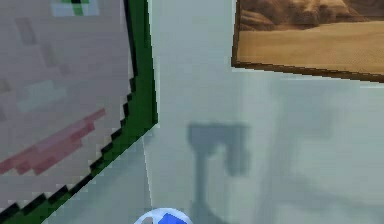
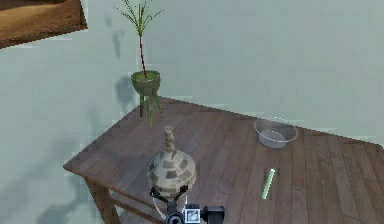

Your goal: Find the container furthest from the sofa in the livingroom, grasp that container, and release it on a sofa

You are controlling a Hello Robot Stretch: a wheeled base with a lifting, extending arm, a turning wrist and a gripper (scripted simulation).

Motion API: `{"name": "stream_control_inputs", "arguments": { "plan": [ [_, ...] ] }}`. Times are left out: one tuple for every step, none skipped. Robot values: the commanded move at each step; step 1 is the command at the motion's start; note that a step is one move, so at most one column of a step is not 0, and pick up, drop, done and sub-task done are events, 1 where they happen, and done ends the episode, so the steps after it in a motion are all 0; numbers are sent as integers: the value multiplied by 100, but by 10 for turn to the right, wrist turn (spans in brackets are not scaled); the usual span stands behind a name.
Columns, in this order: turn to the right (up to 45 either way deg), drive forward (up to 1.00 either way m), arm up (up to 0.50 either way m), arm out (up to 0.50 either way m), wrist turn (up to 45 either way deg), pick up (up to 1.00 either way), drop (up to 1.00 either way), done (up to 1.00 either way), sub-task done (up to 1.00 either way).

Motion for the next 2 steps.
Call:
{"name": "stream_control_inputs", "arguments": {
  "plan": [
    [0,0,0,0,0,100,0,0,0],
    [0,0,10,0,0,0,0,0,0]
  ]
}}
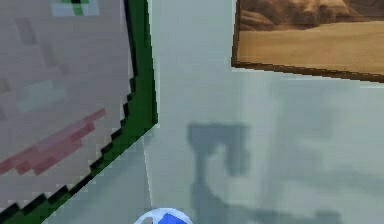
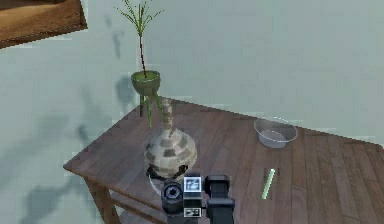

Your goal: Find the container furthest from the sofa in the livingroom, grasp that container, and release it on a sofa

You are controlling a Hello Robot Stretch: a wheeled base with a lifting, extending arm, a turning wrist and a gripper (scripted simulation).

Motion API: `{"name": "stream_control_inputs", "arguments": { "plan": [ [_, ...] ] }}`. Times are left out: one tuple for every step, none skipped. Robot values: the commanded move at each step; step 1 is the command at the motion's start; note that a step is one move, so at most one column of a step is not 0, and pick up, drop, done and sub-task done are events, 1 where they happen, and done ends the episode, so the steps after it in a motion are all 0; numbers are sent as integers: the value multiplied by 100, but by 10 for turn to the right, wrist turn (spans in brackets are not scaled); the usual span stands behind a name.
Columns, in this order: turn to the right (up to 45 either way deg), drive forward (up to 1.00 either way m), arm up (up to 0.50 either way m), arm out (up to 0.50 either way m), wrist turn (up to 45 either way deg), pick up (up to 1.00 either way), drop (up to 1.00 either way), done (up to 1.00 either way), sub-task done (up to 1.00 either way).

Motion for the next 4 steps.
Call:
{"name": "stream_control_inputs", "arguments": {
  "plan": [
    [0,0,18,0,0,0,0,0,0],
    [0,0,0,0,-450,0,0,0,0],
    [0,0,0,0,-450,0,0,0,0],
    [0,0,0,0,-270,0,0,0,0]
  ]
}}
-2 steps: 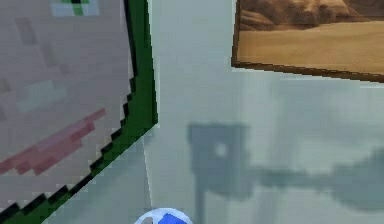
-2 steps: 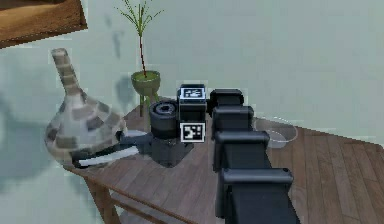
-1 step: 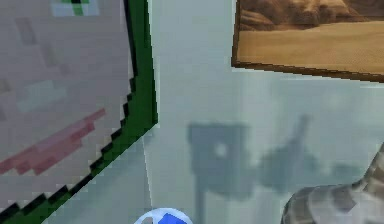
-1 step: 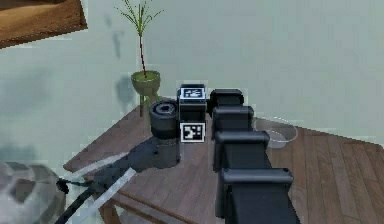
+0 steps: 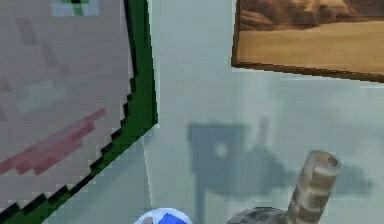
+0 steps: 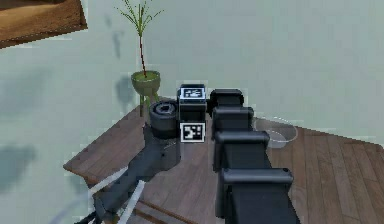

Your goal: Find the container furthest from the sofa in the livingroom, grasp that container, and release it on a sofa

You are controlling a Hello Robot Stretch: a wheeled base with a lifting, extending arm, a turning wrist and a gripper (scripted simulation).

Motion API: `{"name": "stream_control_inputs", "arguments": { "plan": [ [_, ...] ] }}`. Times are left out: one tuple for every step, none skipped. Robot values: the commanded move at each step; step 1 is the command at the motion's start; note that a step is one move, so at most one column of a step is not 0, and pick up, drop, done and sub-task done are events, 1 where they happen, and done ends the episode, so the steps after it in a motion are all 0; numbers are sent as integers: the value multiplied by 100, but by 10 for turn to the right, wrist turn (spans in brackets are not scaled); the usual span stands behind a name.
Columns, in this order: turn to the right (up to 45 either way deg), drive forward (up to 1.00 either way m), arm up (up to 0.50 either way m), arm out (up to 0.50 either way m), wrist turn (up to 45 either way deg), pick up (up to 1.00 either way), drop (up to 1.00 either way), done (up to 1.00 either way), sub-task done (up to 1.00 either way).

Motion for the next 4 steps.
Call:
{"name": "stream_control_inputs", "arguments": {
  "plan": [
    [0,0,0,-12,0,0,0,0,0],
    [-450,0,0,0,0,0,0,0,0],
    [-450,0,0,0,0,0,0,0,0],
    [-450,0,0,0,0,0,0,0,0]
  ]
}}
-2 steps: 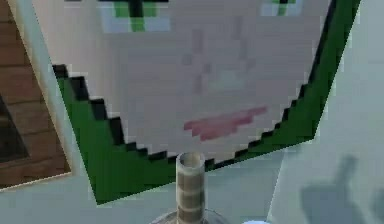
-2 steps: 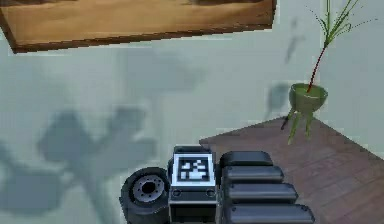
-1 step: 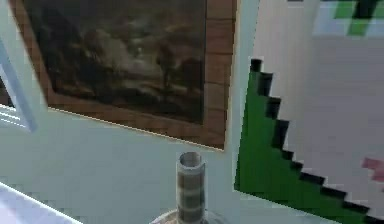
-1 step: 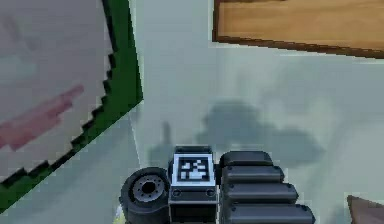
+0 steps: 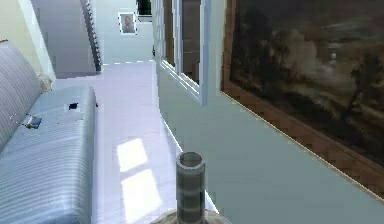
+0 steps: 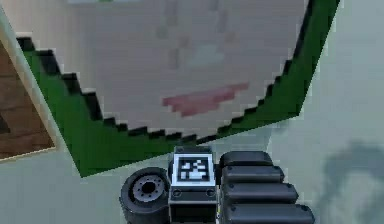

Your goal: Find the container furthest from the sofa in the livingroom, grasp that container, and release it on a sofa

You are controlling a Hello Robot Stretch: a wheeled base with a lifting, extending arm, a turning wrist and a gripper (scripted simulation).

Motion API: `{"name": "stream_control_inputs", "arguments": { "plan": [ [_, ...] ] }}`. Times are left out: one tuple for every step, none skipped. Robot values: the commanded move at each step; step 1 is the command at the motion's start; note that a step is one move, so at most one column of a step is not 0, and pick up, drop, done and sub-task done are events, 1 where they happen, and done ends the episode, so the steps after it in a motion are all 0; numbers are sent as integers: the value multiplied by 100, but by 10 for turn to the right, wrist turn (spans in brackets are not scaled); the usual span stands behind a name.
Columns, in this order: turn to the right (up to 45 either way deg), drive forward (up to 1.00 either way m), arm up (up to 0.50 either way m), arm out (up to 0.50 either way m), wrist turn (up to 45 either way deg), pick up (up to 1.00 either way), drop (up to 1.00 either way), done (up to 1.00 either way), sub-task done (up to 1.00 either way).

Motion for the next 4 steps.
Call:
{"name": "stream_control_inputs", "arguments": {
  "plan": [
    [-210,0,0,0,0,0,0,0,0],
    [0,100,0,0,0,0,0,0,0],
    [0,100,0,0,0,0,0,0,0],
    [-60,0,0,0,0,0,0,0,0]
  ]
}}
